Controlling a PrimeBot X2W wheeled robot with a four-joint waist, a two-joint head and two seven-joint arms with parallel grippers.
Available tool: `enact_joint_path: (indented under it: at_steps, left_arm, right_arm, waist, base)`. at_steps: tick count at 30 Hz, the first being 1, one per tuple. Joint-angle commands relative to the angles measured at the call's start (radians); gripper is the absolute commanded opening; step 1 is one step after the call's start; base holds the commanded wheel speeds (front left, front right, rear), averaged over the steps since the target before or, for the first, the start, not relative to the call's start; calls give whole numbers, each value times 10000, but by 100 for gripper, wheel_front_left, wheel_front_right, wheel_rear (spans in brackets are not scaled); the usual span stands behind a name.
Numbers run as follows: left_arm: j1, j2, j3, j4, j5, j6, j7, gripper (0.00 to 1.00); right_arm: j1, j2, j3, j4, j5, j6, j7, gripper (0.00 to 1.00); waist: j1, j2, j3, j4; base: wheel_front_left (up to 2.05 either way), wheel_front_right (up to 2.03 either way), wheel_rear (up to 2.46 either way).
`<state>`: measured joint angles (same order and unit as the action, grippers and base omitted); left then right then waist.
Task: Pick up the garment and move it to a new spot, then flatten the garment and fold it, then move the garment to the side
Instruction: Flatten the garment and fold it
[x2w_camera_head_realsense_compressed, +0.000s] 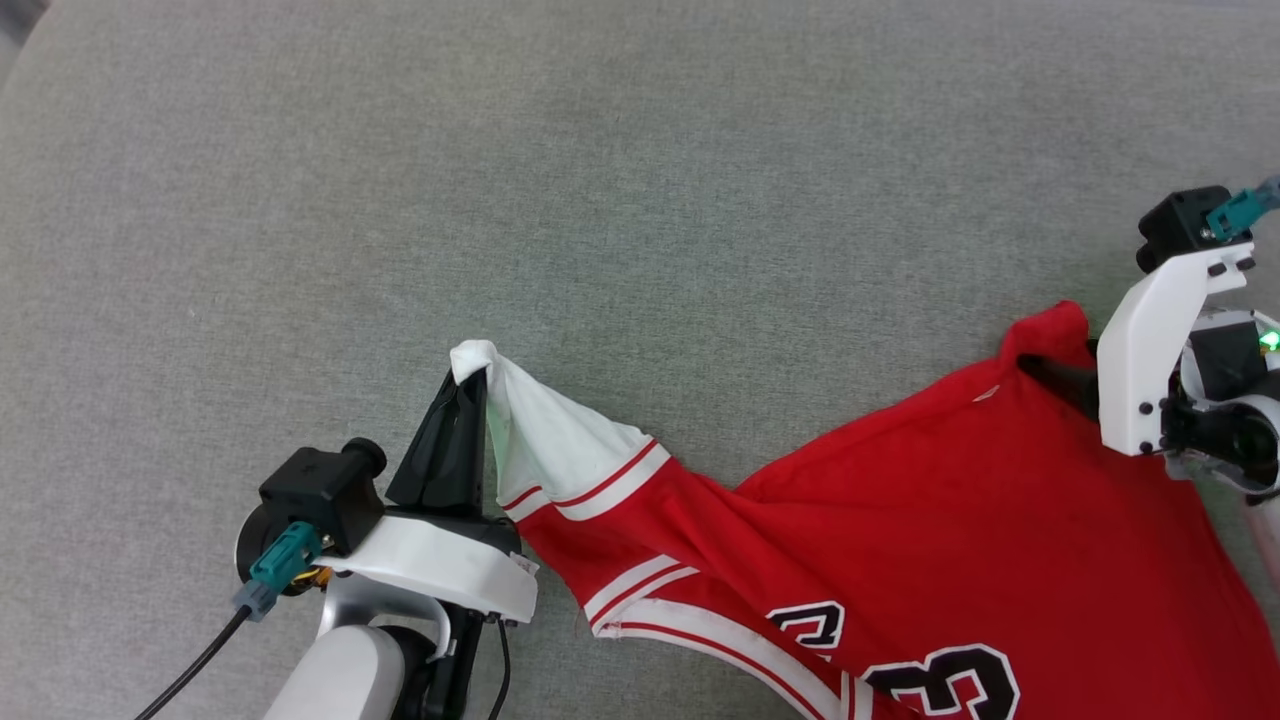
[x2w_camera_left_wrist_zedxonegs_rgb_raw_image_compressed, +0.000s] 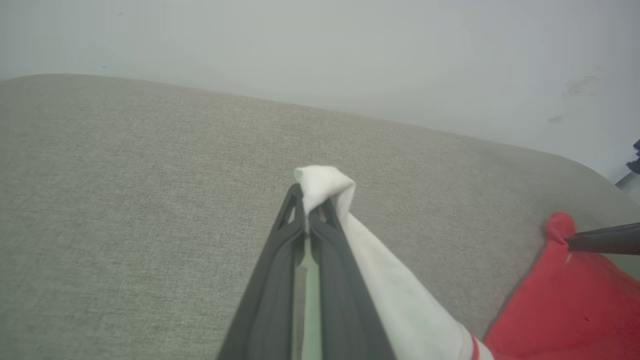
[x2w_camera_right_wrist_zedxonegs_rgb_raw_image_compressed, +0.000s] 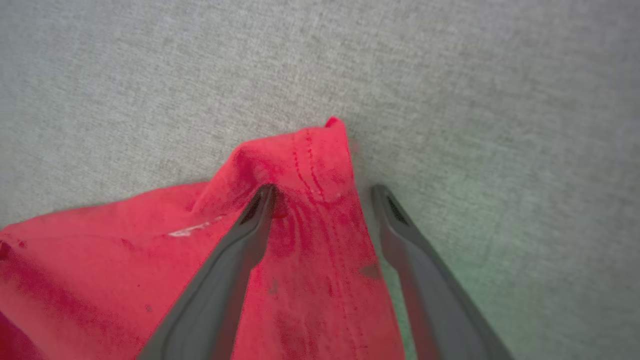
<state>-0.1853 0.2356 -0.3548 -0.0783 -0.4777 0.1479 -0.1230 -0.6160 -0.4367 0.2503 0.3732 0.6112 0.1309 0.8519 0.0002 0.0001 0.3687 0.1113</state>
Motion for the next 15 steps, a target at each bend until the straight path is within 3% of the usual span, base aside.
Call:
enact_joint_path:
  at_steps: [1,3,4,5,10,15]
  left_arm:
    - [-166,-63,-31,85,37,-61,-95,0]
    - [-228,-87,-51,214,5,-100,-145,0]
    - [-243,-85,-47,267,-19,-117,-165,0]
    - [-249,-84,-49,325,-42,-128,-188,0]
    - [-172,-22,-5,541,-135,-154,-202,0]
    - [-11,260,286,704,-236,-72,-210,0]
  right_arm:
    - [29,84,410,380,156,-4,198,100]
    - [150,146,829,696,369,1,380,100]
    - [208,166,1027,809,452,1,459,33]
    - [256,164,1183,883,554,12,495,0]
    - [109,-68,1462,935,808,10,241,0]
    - [-311,-344,1449,649,937,-5,-681,0]
  waist:
    - [-2,-1,241,228]
    - [-2,-1,239,251]
    - [-2,-1,224,248]
    - [-2,-1,192,243]
    - [-2,-1,-80,197]
    - [-2,-1,-768,13]
  base:
    - [0,0,0]
    - [0,0,0]
    - [0,0,0]
    - [0,0,0]
    - [0,0,0]
    - [0,0,0]
